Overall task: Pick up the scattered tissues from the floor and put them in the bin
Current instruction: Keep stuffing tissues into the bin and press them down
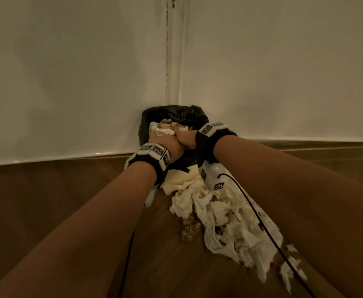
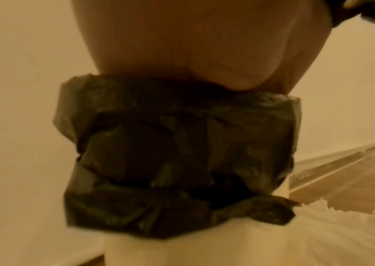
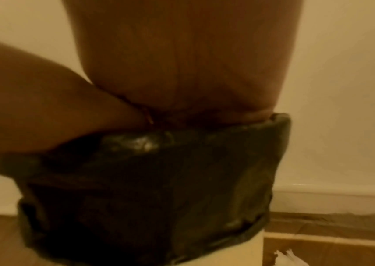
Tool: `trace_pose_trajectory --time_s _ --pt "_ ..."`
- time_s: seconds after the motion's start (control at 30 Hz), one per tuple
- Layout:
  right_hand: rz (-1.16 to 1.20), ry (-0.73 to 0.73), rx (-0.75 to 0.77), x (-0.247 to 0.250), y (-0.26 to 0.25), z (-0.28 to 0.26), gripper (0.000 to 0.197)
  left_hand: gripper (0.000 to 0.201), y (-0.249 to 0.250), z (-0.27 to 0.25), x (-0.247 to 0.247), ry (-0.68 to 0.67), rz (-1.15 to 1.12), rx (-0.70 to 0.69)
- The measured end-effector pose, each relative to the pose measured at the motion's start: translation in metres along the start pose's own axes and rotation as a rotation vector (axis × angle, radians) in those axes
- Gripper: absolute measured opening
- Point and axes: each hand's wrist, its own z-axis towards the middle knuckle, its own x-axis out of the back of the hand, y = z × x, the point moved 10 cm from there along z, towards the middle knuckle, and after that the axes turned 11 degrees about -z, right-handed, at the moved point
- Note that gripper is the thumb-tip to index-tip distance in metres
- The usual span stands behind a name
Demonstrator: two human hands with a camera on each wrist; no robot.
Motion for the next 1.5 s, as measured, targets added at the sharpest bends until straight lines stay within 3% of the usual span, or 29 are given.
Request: trace_pose_trajectory --time_s 0.1,0.23,0.33,0.43,0.53,0.63,0.7,0.8,0.93,1.07,1.23,1.37,1.5 --pt "-0.008 0.125 0.028 0.011 -0.001 -0.023 0.051 0.04 -0.004 -0.027 0.018 0.323 -0.063 -0.024" --pt "-0.006 0.395 0.157 0.028 0.002 -0.068 0.036 0.03 -0.015 -0.085 0.021 0.677 -0.332 -0.025" --pt "0.072 0.696 0.136 0.034 0.017 -0.102 0.034 0.025 -0.016 -0.116 0.002 0.774 -0.442 0.029" --pt "0.097 0.891 0.101 0.021 0.03 -0.137 0.025 0.023 -0.009 -0.127 -0.034 0.711 -0.495 0.078" --pt "0.134 0.795 0.063 -0.021 0.043 -0.146 0.02 0.028 0.007 -0.121 -0.087 0.497 -0.45 0.076" --pt "0.213 0.508 -0.02 -0.081 0.065 -0.137 0.019 0.04 0.019 -0.107 -0.155 0.14 -0.424 0.099" --pt "0.228 0.357 -0.09 -0.116 0.077 -0.136 0.019 0.042 0.025 -0.103 -0.186 -0.015 -0.433 0.103" --pt "0.248 0.193 -0.106 -0.163 0.08 -0.14 0.02 0.036 0.022 -0.097 -0.198 -0.011 -0.427 0.109" --pt "0.11 0.041 0.005 -0.211 0.061 -0.139 0.029 0.023 0.019 -0.078 -0.192 0.086 -0.33 0.042" --pt "0.032 -0.06 0.062 -0.241 0.046 -0.134 0.048 0.025 0.023 -0.064 -0.219 -0.123 -0.224 -0.02" --pt "0.005 -0.092 0.073 -0.255 0.036 -0.125 0.046 0.035 -0.002 -0.057 -0.234 -0.214 -0.311 0.02" --pt "0.011 -0.102 0.06 -0.257 0.031 -0.119 0.044 0.021 -0.006 -0.054 -0.229 -0.173 -0.371 0.005" --pt "0.043 -0.084 0.012 -0.255 0.04 -0.119 0.049 0.016 -0.016 -0.057 -0.225 -0.103 -0.512 0.109"
